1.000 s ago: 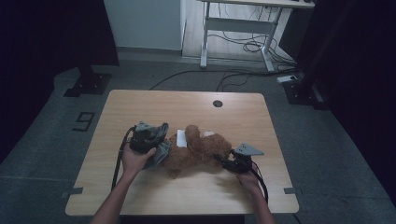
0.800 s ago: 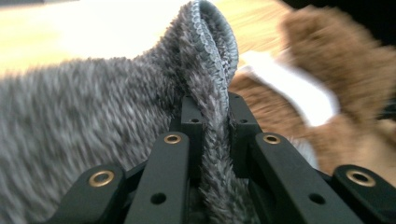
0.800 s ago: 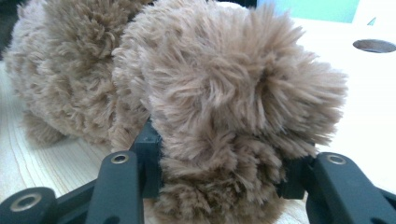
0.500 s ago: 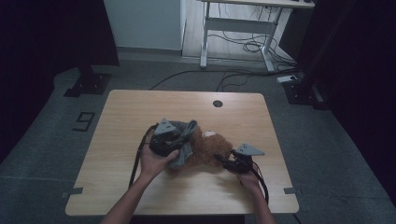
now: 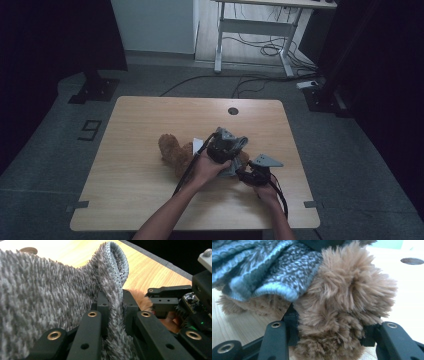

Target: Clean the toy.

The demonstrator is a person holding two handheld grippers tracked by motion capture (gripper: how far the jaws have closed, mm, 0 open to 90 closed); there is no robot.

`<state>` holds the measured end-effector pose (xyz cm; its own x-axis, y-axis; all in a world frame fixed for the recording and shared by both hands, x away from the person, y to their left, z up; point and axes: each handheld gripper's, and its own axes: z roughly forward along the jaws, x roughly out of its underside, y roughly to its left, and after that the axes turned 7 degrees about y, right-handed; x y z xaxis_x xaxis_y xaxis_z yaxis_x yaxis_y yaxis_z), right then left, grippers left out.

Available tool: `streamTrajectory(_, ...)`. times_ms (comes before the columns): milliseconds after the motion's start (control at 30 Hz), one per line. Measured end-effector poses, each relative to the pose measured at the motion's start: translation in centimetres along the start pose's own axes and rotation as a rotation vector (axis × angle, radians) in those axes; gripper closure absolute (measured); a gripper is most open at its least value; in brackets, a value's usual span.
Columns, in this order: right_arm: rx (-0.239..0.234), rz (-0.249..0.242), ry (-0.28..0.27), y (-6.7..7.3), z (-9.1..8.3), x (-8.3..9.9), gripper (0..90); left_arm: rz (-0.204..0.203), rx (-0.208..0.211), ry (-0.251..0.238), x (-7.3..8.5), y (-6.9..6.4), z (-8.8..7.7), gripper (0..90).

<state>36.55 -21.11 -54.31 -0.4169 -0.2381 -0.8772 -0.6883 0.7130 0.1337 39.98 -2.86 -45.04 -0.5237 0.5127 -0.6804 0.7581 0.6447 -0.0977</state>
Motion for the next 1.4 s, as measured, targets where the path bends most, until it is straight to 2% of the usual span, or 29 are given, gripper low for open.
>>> streamTrajectory(67,0.000,-0.001,0.000,0.0,0.0,0.0,47.5,0.027,-0.043,0.009,0.2,0.0,-0.4,80.1)
streamTrajectory(100,0.003,-0.004,0.002,0.1,0.0,-0.1,47.5,0.058,-0.106,0.025,0.5,0.1,-1.0,80.2)
streamTrajectory(133,0.003,-0.004,0.002,0.1,0.0,-0.1,47.5,0.058,-0.106,0.025,0.5,0.1,-1.0,80.2)
streamTrajectory(200,0.001,-0.002,0.002,0.1,0.0,-0.1,47.5,0.062,-0.158,0.036,1.0,0.8,-1.7,80.2)
streamTrajectory(233,-0.003,-0.002,0.001,0.0,0.0,-0.1,47.5,0.042,-0.159,0.037,1.7,1.9,-2.5,80.3)
streamTrajectory(267,-0.004,-0.003,-0.001,0.0,0.0,-0.1,47.4,0.042,-0.159,0.037,1.7,1.9,-2.5,80.3)
streamTrajectory(333,-0.006,-0.005,-0.002,0.0,0.0,-0.1,47.4,0.022,-0.152,0.021,2.4,2.8,-3.3,80.4)
streamTrajectory(400,-0.006,-0.008,-0.007,0.1,0.1,-0.2,47.4,0.020,-0.162,-0.011,3.0,3.2,-4.4,80.3)
streamTrajectory(433,-0.010,-0.007,-0.004,0.1,0.0,-0.2,47.2,0.014,-0.161,-0.037,3.4,3.5,-5.4,80.3)
streamTrajectory(533,-0.011,-0.009,-0.007,0.1,0.0,-0.2,47.2,0.014,-0.168,-0.050,3.9,3.7,-6.2,80.2)
streamTrajectory(600,-0.010,-0.009,-0.006,0.1,0.0,-0.2,47.2,0.018,-0.187,-0.056,4.2,3.8,-6.9,80.3)
streamTrajectory(633,-0.009,-0.007,-0.006,0.1,0.0,-0.2,47.2,0.022,-0.228,-0.057,4.4,4.0,-7.5,80.2)
streamTrajectory(667,-0.009,-0.007,-0.006,0.1,0.0,-0.2,47.2,0.022,-0.228,-0.057,4.4,4.0,-7.5,80.2)
streamTrajectory(700,-0.008,-0.004,-0.005,0.0,0.0,-0.2,47.2,0.015,-0.274,-0.050,4.6,4.6,-7.9,80.3)
streamTrajectory(933,-0.011,0.003,-0.003,-0.1,-0.1,-0.1,47.2,-0.074,-0.248,-0.042,6.4,7.2,-8.6,80.2)
streamTrajectory(1033,-0.011,0.002,-0.004,0.0,-0.1,-0.1,47.2,-0.100,-0.243,-0.037,6.8,8.0,-9.0,80.2)
streamTrajectory(1100,-0.010,0.003,-0.005,0.0,0.0,-0.1,47.2,-0.116,-0.222,-0.023,6.8,8.3,-9.0,80.2)
streamTrajectory(1200,-0.009,0.004,-0.005,0.0,0.0,-0.1,47.2,-0.119,-0.191,-0.007,5.9,8.0,-8.6,80.1)
streamTrajectory(1333,-0.006,0.006,-0.002,-0.1,-0.1,0.0,47.2,-0.109,-0.106,-0.024,4.0,6.4,-7.4,79.7)
streamTrajectory(1367,-0.006,0.007,-0.003,-0.1,-0.1,0.0,47.2,-0.095,-0.059,-0.025,3.4,5.2,-6.7,79.7)
streamTrajectory(1400,-0.007,0.007,-0.004,-0.2,-0.1,0.0,47.2,-0.095,-0.059,-0.025,3.4,5.2,-6.7,79.7)
